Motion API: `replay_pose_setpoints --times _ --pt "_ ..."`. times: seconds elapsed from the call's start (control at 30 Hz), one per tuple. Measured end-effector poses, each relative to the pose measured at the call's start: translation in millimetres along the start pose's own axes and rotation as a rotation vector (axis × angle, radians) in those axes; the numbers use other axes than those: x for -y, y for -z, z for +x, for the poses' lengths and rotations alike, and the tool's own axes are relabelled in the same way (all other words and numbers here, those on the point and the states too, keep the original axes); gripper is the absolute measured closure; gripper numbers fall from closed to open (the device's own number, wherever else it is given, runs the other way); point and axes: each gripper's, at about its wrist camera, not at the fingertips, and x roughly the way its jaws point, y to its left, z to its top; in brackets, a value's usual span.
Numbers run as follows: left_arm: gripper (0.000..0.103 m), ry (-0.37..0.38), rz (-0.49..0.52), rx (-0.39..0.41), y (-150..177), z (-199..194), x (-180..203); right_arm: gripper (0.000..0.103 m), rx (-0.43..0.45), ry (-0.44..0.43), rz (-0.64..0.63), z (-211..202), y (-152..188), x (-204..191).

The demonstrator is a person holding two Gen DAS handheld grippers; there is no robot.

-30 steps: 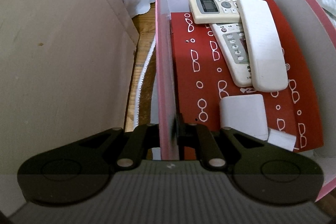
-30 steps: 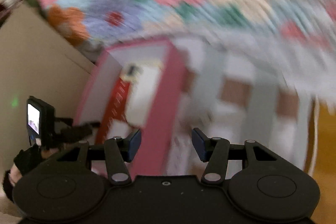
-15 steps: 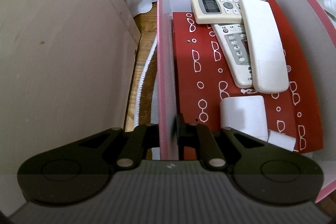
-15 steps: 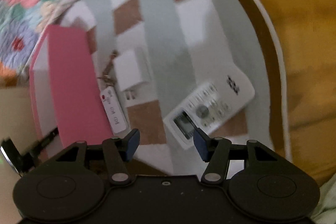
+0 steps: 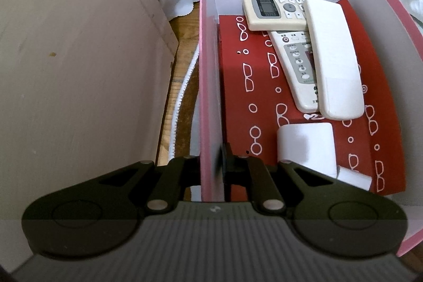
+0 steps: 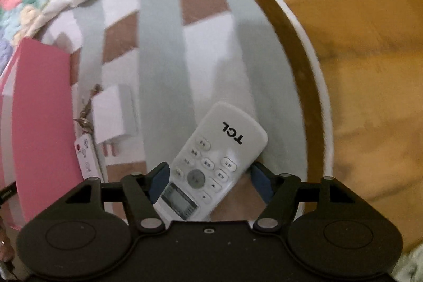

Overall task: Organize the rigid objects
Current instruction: 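Reach the right tool to the white TCL remote and grasp it, then carry the white TCL remote into the box and release it with the right tool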

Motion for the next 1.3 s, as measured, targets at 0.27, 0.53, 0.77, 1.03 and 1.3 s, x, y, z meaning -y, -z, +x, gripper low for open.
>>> replay_pose_setpoints --times 0.27,0.53,0.77,1.03,1.3 --pt "0.095 0.001 0.011 0.007 2 -1 0 0.028 0.074 0.026 -0.406 16 14 -64" --pt "0.095 -0.003 0.013 0.011 4 -1 1 0.037 0.123 0.163 -0.667 21 33 -81" --pt "0.095 -0.003 0.010 0.005 2 -1 1 0.038 0.090 0.181 -0.774 19 36 -82" --pt "0.095 -0.004 0.003 0.000 1 0 2 0.042 0.158 0.132 -0.762 28 39 -80" --pt "0.095 0.011 0.002 0.002 1 0 -1 0.042 0.298 0.119 -0.783 -11 50 -96"
